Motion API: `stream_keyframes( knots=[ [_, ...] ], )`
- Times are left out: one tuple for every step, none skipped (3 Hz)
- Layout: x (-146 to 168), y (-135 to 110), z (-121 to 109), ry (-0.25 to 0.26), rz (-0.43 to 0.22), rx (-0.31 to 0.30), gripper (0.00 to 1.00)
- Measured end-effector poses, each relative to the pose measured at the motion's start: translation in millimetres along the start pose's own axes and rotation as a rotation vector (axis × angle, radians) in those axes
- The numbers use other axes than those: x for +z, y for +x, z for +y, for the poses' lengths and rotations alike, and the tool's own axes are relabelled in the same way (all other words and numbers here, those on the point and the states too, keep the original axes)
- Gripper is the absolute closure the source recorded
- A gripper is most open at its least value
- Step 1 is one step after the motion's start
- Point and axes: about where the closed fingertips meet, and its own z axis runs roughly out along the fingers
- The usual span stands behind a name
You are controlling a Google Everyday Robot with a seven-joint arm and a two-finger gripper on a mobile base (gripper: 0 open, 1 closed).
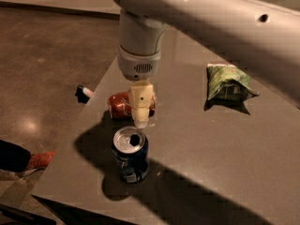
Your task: Place coke can upright
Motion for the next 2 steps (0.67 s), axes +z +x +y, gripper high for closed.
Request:
stream_keyframes(
  knots=[
    [16, -5, -1, -0.026, 0.011, -0.010, 0.00],
    [30, -8, -3, -0.062, 0.015, -0.017, 0.18]
  ],
)
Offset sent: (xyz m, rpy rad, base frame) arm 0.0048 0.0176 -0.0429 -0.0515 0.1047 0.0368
